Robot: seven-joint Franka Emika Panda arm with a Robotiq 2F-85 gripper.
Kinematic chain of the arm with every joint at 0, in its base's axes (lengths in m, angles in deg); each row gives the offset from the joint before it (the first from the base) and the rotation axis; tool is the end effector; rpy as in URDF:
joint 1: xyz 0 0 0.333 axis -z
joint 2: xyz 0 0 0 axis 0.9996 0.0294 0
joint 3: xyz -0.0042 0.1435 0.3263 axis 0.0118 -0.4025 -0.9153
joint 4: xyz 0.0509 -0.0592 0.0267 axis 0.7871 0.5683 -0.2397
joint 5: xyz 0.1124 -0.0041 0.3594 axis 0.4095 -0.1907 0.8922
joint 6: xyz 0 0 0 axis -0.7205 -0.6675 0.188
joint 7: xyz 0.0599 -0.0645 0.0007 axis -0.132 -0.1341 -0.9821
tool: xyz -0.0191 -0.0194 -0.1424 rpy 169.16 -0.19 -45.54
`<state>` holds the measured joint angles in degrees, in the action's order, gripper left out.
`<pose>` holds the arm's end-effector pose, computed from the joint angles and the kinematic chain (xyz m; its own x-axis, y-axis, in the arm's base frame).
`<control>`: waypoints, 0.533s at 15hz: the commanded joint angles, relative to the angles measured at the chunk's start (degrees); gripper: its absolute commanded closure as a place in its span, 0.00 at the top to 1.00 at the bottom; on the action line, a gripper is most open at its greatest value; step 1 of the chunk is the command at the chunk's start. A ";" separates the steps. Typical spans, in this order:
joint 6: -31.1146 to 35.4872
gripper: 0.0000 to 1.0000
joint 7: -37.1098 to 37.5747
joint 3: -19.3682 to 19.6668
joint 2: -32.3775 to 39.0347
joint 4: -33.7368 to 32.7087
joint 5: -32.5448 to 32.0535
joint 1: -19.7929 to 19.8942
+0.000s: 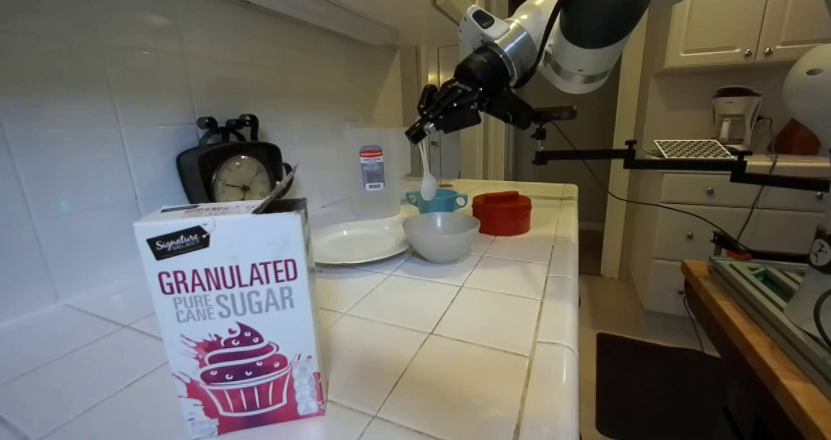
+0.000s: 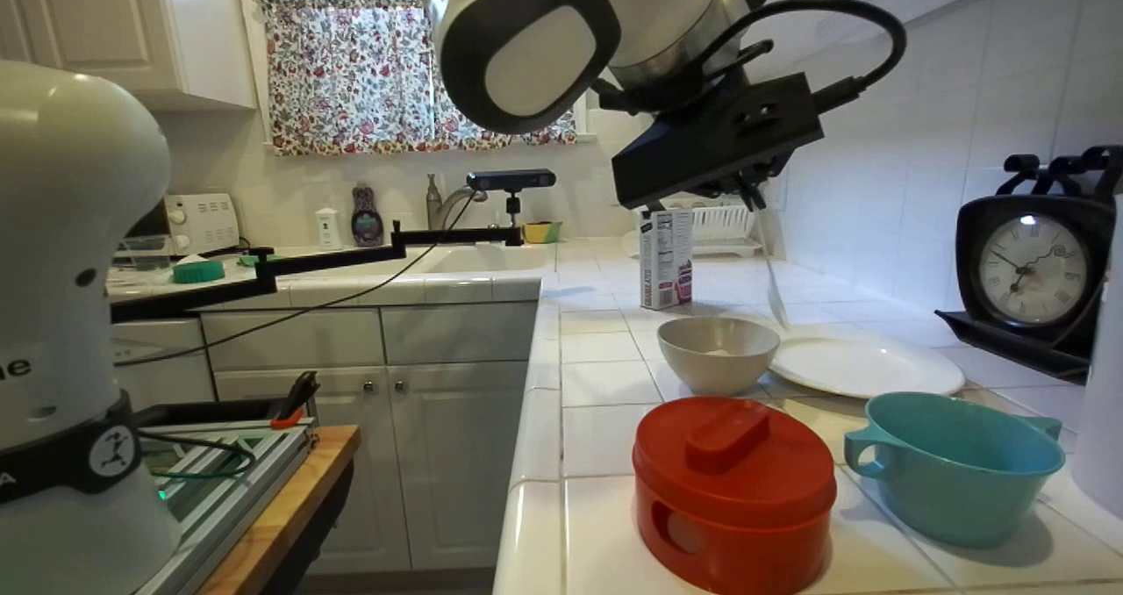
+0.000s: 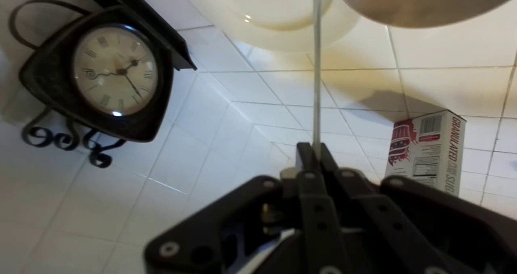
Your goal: Use the spoon in the blue bowl to stir the contents in the grey bowl then place the spoon back
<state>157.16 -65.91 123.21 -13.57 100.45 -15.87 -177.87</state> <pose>0.5263 -0.0020 0.4034 0.1339 0.6812 0.7197 0.7612 -0.5357 0.3655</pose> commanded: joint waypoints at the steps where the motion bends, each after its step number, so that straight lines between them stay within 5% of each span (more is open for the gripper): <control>1: 6.44 0.01 3.86 0.72 5.27 -0.12 -0.99 0.91; 4: 12.53 0.01 5.50 4.51 9.78 -0.85 -0.49 -0.50; 8: 21.81 0.01 7.80 14.67 17.38 -0.85 2.12 -7.32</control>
<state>172.96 -62.44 130.99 -4.23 100.10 -15.67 -179.19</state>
